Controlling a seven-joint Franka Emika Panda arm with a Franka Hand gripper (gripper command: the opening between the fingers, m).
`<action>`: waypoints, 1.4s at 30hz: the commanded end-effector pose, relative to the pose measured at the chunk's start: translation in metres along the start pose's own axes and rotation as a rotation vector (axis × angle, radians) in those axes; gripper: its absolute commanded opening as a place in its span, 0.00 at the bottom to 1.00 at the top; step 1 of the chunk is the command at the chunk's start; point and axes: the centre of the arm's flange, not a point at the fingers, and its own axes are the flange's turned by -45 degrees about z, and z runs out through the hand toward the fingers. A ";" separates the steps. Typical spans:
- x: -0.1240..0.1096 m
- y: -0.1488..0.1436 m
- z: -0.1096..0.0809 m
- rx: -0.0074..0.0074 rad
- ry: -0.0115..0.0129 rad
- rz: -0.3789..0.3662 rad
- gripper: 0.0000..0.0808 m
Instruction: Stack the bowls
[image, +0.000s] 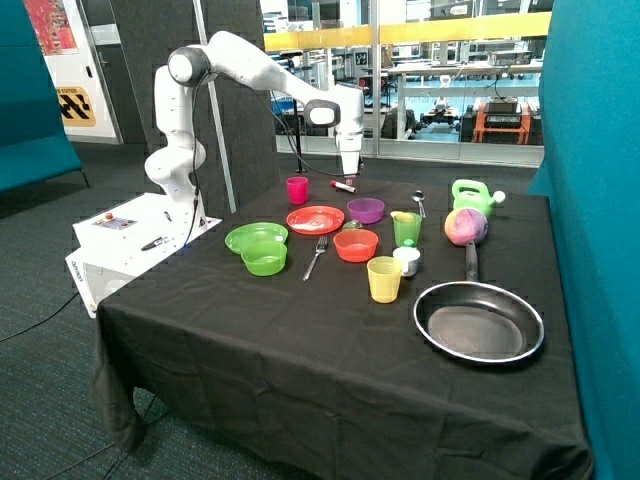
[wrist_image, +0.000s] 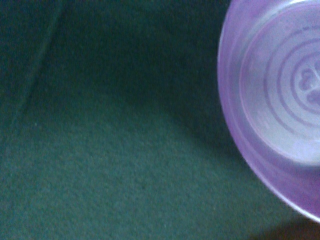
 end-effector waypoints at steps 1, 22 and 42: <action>0.012 -0.004 0.011 -0.0002 -0.0007 0.003 0.41; 0.019 -0.004 0.033 -0.0002 -0.0007 0.000 0.40; 0.033 -0.007 0.053 -0.0002 -0.0007 0.030 0.38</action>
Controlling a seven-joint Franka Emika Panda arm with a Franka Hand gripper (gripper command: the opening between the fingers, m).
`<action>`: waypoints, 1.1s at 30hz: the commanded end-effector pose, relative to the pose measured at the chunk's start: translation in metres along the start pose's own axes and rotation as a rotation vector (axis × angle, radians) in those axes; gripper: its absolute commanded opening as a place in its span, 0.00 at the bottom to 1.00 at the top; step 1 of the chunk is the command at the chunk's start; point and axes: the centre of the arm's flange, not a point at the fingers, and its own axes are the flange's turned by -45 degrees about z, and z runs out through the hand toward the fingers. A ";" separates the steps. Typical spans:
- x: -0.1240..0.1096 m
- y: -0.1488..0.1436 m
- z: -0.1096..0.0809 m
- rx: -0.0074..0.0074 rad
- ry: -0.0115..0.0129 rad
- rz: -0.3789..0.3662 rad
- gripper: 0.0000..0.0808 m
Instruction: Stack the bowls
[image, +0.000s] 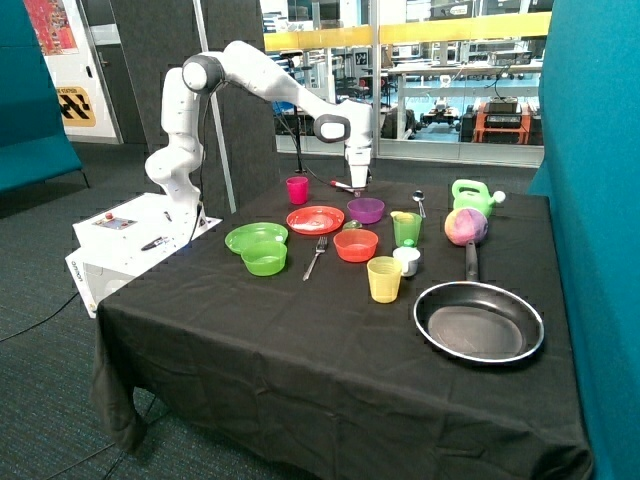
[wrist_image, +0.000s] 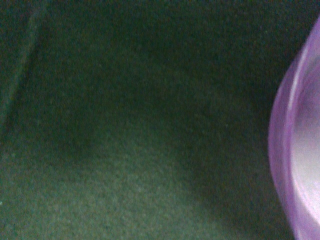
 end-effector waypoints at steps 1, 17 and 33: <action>0.006 -0.002 0.008 -0.0015 0.0012 0.011 0.38; 0.017 0.002 0.018 -0.0015 0.0012 0.017 0.38; 0.017 0.004 0.032 -0.0015 0.0012 0.035 0.37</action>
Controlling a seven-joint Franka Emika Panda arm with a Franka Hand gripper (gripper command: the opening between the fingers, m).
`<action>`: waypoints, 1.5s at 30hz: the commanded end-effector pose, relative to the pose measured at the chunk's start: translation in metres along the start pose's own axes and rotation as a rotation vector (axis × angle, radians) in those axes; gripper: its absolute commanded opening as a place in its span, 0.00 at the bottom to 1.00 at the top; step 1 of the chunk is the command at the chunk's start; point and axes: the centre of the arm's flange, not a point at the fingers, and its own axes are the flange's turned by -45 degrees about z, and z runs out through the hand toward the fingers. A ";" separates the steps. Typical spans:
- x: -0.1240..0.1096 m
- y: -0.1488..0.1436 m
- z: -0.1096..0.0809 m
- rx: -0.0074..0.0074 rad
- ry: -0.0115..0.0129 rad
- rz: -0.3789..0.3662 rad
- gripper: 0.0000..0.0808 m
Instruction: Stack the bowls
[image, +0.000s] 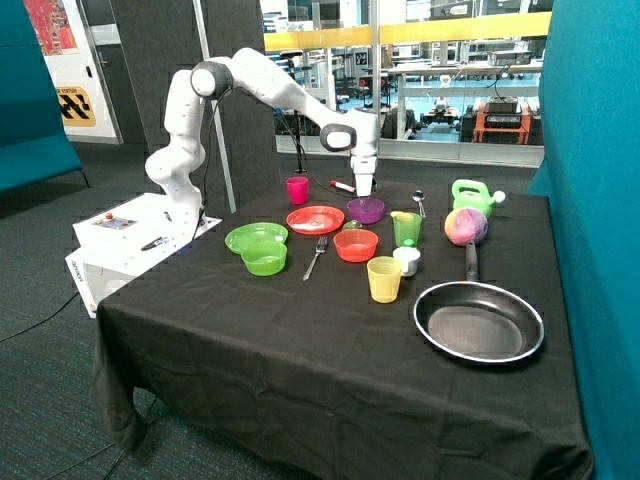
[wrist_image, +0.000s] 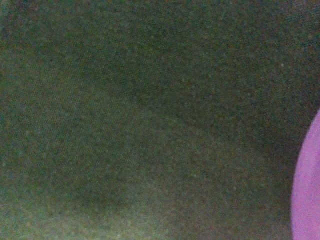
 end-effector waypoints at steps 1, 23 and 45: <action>0.001 0.000 0.006 -0.0001 0.0012 0.003 0.37; -0.005 0.003 0.012 -0.0001 0.0012 0.046 0.00; -0.012 0.003 -0.010 -0.0001 0.0012 0.029 0.00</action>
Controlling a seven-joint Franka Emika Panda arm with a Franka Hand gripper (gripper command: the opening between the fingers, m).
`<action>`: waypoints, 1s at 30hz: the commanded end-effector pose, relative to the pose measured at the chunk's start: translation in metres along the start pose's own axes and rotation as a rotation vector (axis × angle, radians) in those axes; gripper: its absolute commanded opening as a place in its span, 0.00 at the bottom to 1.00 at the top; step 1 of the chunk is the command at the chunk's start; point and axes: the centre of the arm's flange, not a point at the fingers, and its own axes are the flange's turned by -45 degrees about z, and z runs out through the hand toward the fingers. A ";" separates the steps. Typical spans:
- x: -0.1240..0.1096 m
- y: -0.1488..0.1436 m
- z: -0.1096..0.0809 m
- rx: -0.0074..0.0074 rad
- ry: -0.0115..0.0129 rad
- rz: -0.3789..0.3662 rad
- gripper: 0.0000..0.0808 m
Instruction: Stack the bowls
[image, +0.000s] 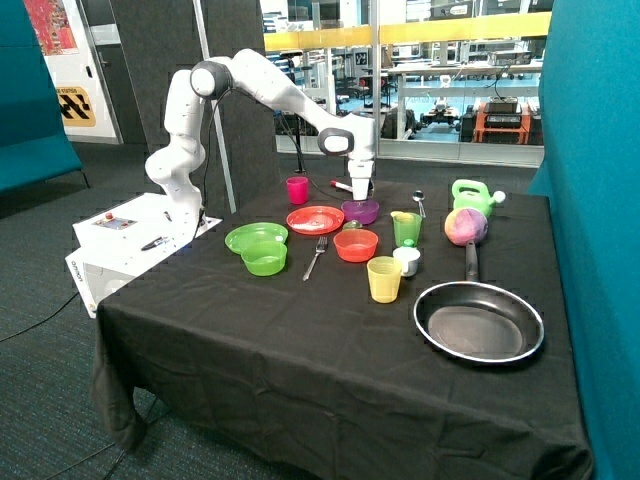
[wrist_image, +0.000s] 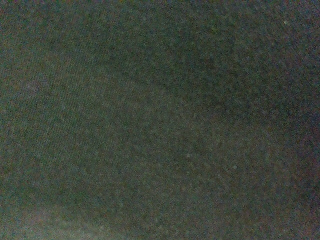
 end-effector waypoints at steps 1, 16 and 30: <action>-0.003 0.002 -0.025 0.0032 0.0031 -0.005 0.00; -0.001 0.015 -0.079 0.0032 0.0031 -0.014 0.00; 0.003 0.059 -0.138 0.0032 0.0030 0.021 0.00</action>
